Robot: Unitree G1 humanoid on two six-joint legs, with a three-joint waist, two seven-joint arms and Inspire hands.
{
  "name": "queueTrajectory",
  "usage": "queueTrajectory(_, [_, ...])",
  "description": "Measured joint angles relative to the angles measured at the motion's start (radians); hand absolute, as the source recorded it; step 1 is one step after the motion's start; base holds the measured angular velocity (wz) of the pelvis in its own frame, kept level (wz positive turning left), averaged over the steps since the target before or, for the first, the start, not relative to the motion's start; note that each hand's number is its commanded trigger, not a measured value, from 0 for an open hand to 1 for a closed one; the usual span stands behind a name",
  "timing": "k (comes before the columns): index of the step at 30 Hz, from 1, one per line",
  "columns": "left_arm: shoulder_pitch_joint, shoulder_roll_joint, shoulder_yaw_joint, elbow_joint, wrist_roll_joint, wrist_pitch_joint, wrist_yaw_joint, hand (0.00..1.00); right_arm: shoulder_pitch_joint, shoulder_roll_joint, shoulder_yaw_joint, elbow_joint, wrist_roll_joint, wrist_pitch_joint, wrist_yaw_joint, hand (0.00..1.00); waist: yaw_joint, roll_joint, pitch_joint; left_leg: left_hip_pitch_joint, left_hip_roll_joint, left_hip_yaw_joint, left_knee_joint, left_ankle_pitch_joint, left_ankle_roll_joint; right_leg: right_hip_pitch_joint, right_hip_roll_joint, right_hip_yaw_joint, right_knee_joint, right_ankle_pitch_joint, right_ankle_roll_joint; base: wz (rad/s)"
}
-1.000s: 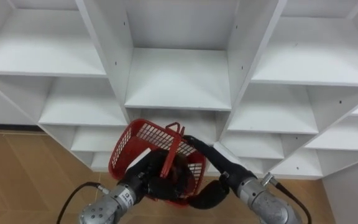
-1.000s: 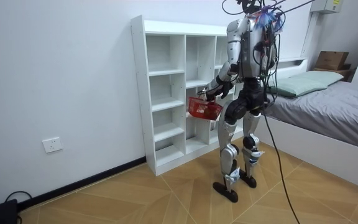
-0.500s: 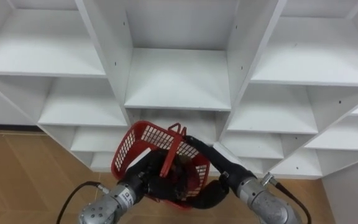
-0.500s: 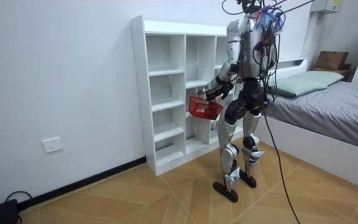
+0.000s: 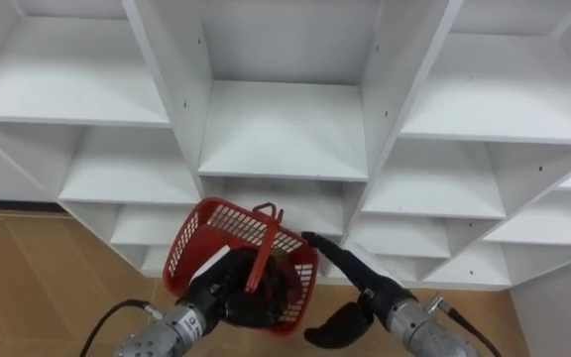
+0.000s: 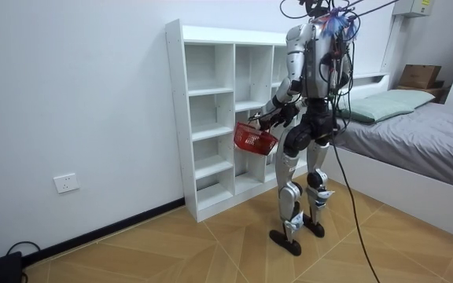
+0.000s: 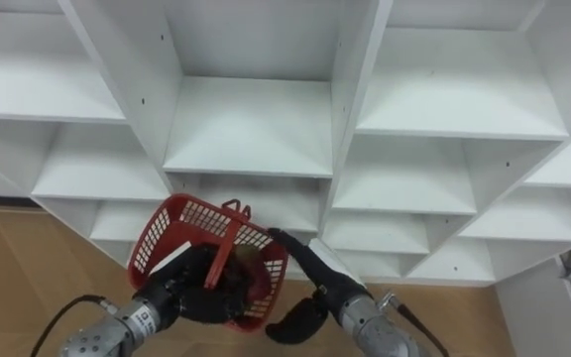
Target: Collect fruits from the closet
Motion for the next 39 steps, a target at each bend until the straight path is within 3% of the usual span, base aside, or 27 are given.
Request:
queueTrajectory(4, [0.035, 0.006, 0.014, 0.035, 0.003, 0.000, 0.012, 1.00, 0.041, -0.003, -0.033, 0.017, 0.020, -0.003, -0.032, 0.00, -0.006, 0.002, -0.0010, 0.021, -0.003, -0.011, -0.008, 0.000, 0.000, 0.035, -0.001, -0.019, -0.017, -0.004, 0.003, 0.16])
queueTrajectory(10, [0.111, 0.018, 0.039, 0.078, 0.010, 0.002, 0.027, 1.00, 0.060, 0.003, -0.121, 0.167, 0.117, -0.008, -0.104, 0.00, -0.021, 0.008, -0.0085, 0.021, -0.009, -0.040, -0.007, 0.000, 0.000, 0.055, -0.004, -0.044, -0.031, -0.007, 0.005, 0.15])
queueTrajectory(14, [0.145, 0.019, 0.088, 0.109, 0.032, 0.002, 0.061, 1.00, 0.087, 0.004, -0.153, 0.267, 0.206, -0.036, -0.151, 0.00, -0.028, 0.013, -0.0103, 0.036, -0.011, -0.042, -0.013, 0.000, 0.000, 0.073, -0.006, -0.053, -0.036, -0.008, 0.006, 0.02])
queueTrajectory(20, [0.145, 0.015, 0.126, 0.237, 0.026, 0.001, 0.110, 1.00, 0.118, 0.008, -0.178, 0.417, 0.308, -0.042, -0.205, 0.00, -0.037, 0.018, -0.0160, 0.078, -0.015, -0.040, -0.034, 0.000, 0.000, 0.109, -0.007, -0.045, -0.046, -0.015, 0.011, 0.00])
queueTrajectory(30, [0.106, -0.010, 0.138, 0.425, -0.003, -0.002, 0.190, 1.00, 0.119, 0.024, -0.236, 0.636, 0.387, -0.047, -0.259, 0.00, -0.054, 0.014, -0.0121, 0.121, -0.015, -0.027, -0.043, -0.008, 0.000, 0.130, -0.005, -0.025, -0.048, -0.018, 0.013, -0.06])
queueTrajectory(33, [0.106, -0.029, 0.186, 0.469, -0.002, -0.001, 0.194, 1.00, 0.116, 0.040, -0.295, 0.724, 0.416, -0.042, -0.265, 0.00, -0.052, 0.013, -0.0112, 0.135, -0.013, -0.013, -0.054, -0.008, -0.001, 0.131, -0.003, -0.012, -0.047, -0.018, 0.013, -0.12])
queueTrajectory(39, [0.106, -0.046, 0.247, 0.519, -0.001, 0.039, 0.192, 1.00, 0.109, 0.042, -0.333, 0.816, 0.455, 0.014, -0.245, 0.00, -0.054, 0.023, -0.0086, 0.161, -0.012, 0.010, -0.058, -0.019, -0.001, 0.142, 0.000, 0.021, -0.044, -0.024, 0.016, -0.14])
